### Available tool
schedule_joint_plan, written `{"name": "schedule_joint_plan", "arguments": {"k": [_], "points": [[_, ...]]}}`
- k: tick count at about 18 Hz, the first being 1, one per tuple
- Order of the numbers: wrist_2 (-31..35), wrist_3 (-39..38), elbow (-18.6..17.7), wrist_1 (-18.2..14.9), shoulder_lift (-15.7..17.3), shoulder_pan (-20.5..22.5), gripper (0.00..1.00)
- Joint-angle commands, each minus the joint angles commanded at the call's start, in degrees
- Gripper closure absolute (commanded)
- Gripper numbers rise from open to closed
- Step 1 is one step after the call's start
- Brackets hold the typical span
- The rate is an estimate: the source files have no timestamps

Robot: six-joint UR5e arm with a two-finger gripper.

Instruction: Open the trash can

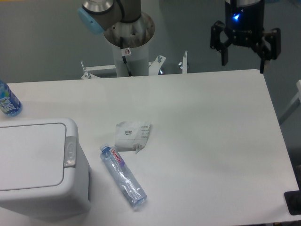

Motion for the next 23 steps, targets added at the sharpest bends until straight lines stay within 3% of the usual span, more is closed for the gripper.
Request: {"name": "schedule_joint_plan", "arguments": {"k": [9,16,23], "points": [[0.09,-1.92,0.26,0.09,-0.09,-0.09,0.0],[0.26,-21.24,0.79,3.52,-1.84,-4.56,0.0],[0.17,-44.89,1.05,8.0,-5.0,-13.26,0.0]]}}
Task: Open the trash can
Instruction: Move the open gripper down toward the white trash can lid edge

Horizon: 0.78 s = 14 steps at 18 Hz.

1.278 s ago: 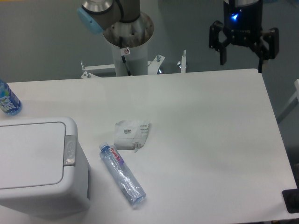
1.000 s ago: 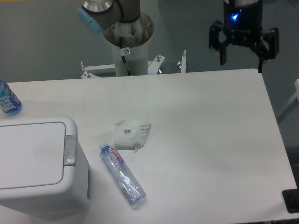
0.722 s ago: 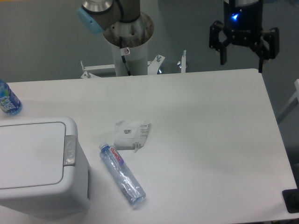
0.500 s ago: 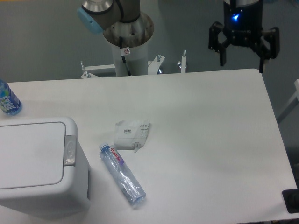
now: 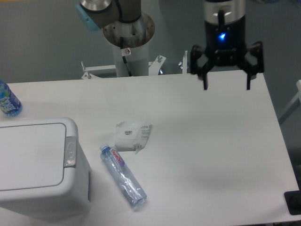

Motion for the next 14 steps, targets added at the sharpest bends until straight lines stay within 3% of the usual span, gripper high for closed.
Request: {"name": "schedule_joint_plan", "arguments": {"k": [6,9,14], "points": [[-0.88,-14.77,0.35,0.26,-2.82,-7.22,0.0],[-7.7,-21.62,0.35,4.12,-3.78,-8.89,0.0],[-14.05,-27.97,-0.09,4.75,-4.84,-10.29,0.0]]}}
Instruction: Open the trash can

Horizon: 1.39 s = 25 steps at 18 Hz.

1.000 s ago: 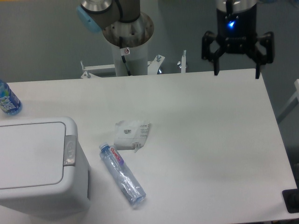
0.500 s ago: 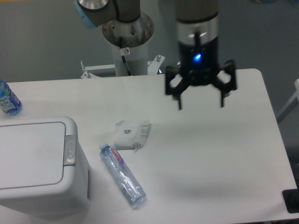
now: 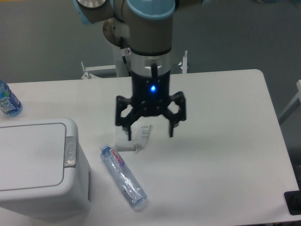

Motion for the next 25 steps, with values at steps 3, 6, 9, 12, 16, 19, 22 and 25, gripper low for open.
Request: {"name": "schedule_joint_plan", "arguments": {"k": [3,6,9,12,16,19,22,25], "points": [[-2.02,-1.58,0.17,0.09,-0.44,-0.62,0.0],[-2.38,-2.46,-0.44,0.09,-0.36,-1.76,0.0],[-2.38,-2.46,-0.35,0.09,-0.53,-2.64,0.0],[-2.38,-2.46,-0.44,0.09,-0.88,-3.78,0.0],[-2.29,-2.29,-0.44,0.18,-1.5,-4.66,0.0],[-2.21,-2.29,-0.53,0.18,-2.02,-5.45,0.0],[-2.21,-2.29,-0.53,0.18,-2.29,-5.72,0.0],[-2.12,-2.29,-0.53,0.26,-2.46,-5.81,0.0]]}}
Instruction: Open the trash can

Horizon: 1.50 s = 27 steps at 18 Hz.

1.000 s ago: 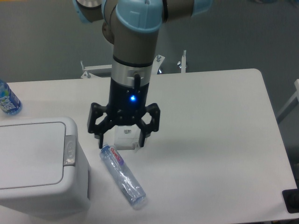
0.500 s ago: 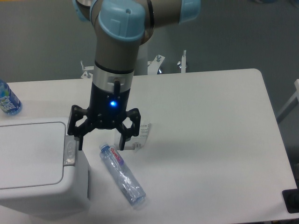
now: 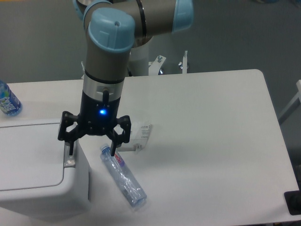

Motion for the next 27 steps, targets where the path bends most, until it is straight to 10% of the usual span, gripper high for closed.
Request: {"name": "schedule_joint_plan", "arguments": {"k": [27], "points": [[0.18,0.17,-0.79,0.18,-0.53,-0.09,0.0]]}}
